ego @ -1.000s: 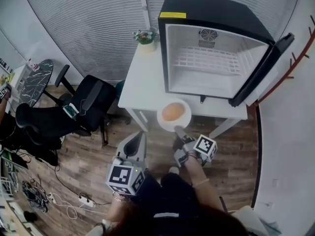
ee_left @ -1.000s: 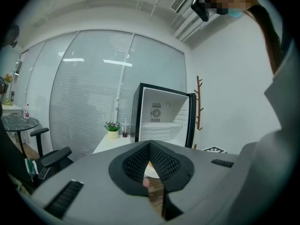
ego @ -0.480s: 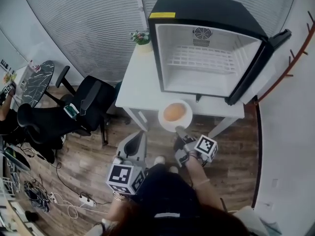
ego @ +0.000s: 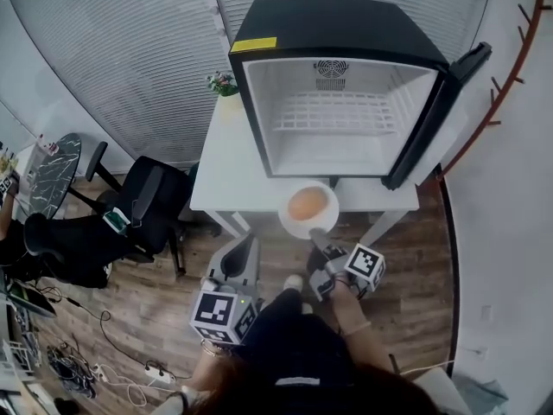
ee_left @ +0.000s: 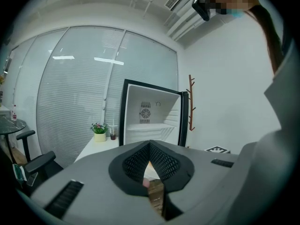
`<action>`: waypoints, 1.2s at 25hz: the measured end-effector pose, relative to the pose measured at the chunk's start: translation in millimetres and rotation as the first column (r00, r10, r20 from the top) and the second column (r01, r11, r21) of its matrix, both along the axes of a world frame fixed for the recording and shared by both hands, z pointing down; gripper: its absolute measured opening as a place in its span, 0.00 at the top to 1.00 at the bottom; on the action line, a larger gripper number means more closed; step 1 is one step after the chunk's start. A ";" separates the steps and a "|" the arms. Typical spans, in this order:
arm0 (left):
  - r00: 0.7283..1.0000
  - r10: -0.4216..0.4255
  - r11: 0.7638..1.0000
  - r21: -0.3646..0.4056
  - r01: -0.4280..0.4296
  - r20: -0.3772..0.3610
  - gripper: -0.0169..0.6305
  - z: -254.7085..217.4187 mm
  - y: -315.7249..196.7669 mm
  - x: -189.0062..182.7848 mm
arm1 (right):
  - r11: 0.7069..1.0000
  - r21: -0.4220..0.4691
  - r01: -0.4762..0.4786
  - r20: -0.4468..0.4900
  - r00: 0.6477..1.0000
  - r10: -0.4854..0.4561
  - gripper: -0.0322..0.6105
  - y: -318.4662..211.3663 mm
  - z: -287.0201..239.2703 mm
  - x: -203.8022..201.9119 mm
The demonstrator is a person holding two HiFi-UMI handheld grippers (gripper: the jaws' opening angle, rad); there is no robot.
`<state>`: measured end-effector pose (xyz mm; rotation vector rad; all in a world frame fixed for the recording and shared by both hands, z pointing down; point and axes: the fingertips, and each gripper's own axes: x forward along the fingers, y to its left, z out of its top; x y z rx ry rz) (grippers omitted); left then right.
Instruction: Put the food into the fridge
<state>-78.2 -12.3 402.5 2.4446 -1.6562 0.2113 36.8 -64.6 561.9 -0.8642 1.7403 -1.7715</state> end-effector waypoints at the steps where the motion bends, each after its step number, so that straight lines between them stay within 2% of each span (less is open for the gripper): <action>1: 1.000 0.007 1.000 -0.001 -0.007 -0.001 0.95 0.2 -4.1 1.7 | 1.000 0.001 -0.008 0.000 1.000 0.008 0.93 -2.5 -1.5 3.0; 11: 0.998 0.061 0.998 0.004 -0.061 -0.011 0.95 3.5 -42.9 8.6 | 0.998 0.008 -0.058 0.004 0.998 0.058 0.93 -32.6 -13.8 19.6; 30: 0.994 0.099 0.995 -0.001 -0.099 -0.047 0.95 6.7 -94.6 13.7 | 0.991 0.067 -0.118 0.058 0.992 0.114 0.93 -79.2 -63.0 37.1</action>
